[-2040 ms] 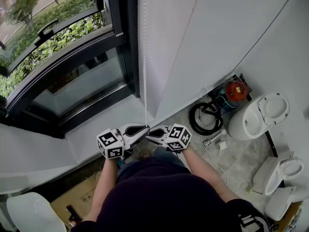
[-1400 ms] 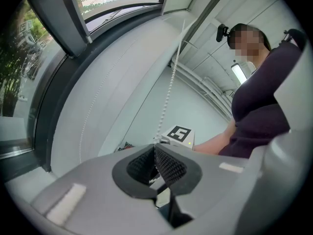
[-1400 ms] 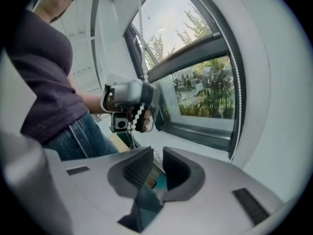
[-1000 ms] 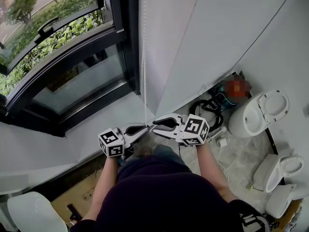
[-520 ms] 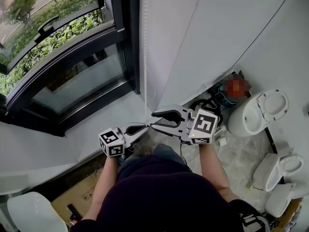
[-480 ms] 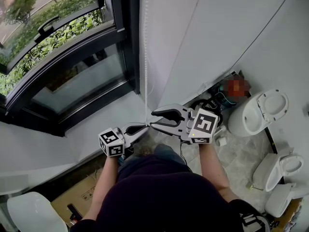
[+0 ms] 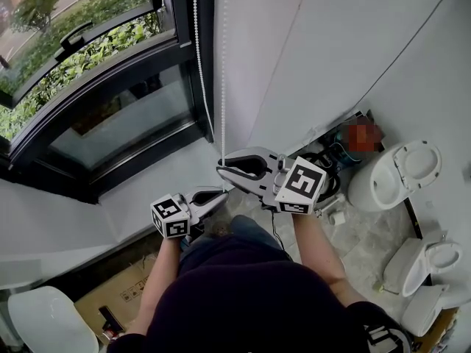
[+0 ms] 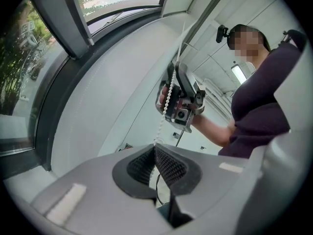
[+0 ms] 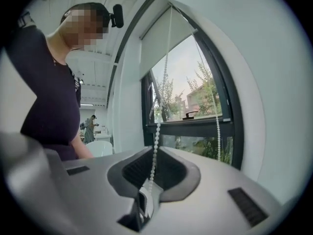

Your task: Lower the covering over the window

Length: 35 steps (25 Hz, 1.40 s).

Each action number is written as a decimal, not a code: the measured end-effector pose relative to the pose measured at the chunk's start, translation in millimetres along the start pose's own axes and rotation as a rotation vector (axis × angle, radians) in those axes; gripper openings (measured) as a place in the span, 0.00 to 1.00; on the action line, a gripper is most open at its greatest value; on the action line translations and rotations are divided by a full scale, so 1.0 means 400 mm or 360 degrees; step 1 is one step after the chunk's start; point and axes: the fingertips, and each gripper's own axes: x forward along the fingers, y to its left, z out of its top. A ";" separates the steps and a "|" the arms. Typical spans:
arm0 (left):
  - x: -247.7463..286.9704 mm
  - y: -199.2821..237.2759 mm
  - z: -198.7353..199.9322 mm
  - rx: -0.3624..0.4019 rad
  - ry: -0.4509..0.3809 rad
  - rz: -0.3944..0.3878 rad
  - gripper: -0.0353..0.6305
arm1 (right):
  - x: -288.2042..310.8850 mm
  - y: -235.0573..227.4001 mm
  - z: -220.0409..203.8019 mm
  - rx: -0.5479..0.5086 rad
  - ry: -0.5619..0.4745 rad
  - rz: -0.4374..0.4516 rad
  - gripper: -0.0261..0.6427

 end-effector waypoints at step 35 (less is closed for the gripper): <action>0.096 0.004 -0.103 -0.0213 -0.0125 0.0407 0.07 | -0.089 -0.036 -0.232 0.0296 0.0207 0.0308 0.06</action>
